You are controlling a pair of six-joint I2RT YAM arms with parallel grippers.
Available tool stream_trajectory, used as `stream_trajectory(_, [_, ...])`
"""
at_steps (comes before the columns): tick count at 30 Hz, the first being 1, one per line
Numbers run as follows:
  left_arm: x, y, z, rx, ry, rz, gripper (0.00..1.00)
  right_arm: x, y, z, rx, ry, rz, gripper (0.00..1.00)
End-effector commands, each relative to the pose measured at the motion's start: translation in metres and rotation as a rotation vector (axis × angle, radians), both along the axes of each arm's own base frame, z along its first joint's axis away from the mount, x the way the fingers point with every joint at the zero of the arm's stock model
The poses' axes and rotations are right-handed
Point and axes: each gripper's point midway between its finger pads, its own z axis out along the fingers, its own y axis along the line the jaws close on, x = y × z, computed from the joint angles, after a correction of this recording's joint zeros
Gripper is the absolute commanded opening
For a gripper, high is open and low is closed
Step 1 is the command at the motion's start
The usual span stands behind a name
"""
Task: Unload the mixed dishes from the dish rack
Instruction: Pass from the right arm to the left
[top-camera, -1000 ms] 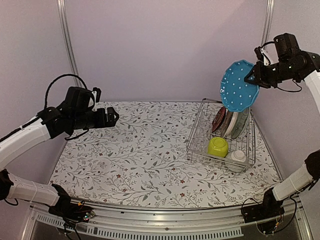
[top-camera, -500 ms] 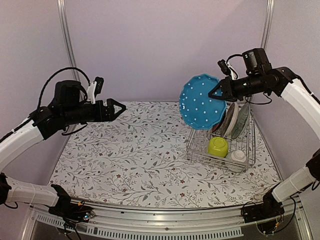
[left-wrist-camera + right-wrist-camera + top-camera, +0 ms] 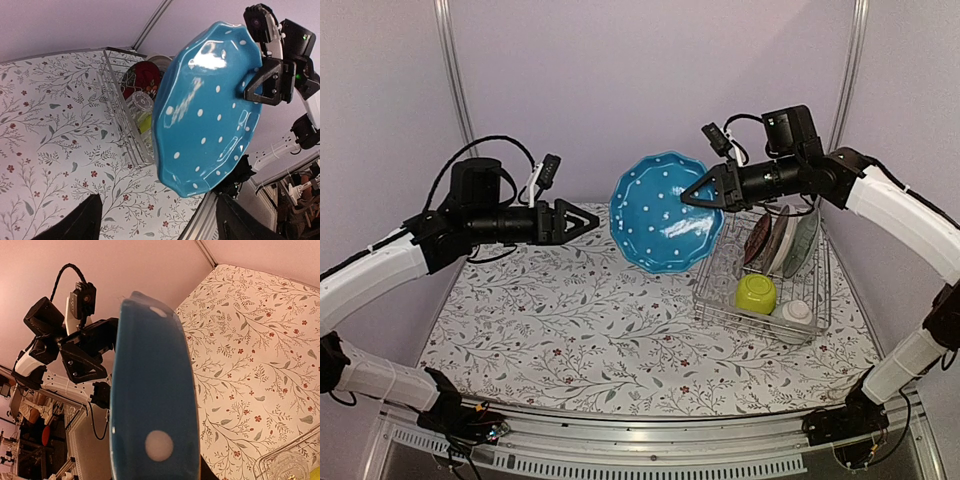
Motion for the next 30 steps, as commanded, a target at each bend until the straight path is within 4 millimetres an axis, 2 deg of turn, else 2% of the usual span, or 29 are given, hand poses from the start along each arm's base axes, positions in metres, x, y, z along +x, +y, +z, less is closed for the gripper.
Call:
stream_trajectory(1, [-0.011, -0.019, 0.012, -0.056, -0.016, -0.107, 0.75, -0.01, 0.022, 0.045, 0.162, -0.095, 0.103, 0.0])
stream_trajectory(9, [-0.016, -0.035, 0.013, -0.1, 0.0, -0.175, 0.54, -0.02, 0.042, 0.042, 0.212, -0.037, 0.188, 0.0])
stream_trajectory(20, [-0.019, -0.041, 0.011, -0.13, 0.027, -0.192, 0.23, -0.022, 0.048, 0.037, 0.232, -0.014, 0.215, 0.0])
stream_trajectory(23, [-0.018, -0.044, 0.019, -0.163, 0.008, -0.201, 0.15, -0.022, 0.05, 0.033, 0.234, 0.005, 0.223, 0.0])
stream_trajectory(27, [-0.019, -0.046, 0.022, -0.185, 0.013, -0.215, 0.0, -0.023, 0.049, 0.032, 0.232, 0.011, 0.221, 0.05])
stream_trajectory(29, [-0.019, -0.047, 0.023, -0.189, 0.013, -0.215, 0.0, -0.022, 0.048, 0.033, 0.232, 0.005, 0.215, 0.08])
stream_trajectory(30, [-0.019, -0.047, 0.023, -0.19, 0.013, -0.215, 0.0, -0.021, 0.048, 0.032, 0.23, 0.003, 0.209, 0.17])
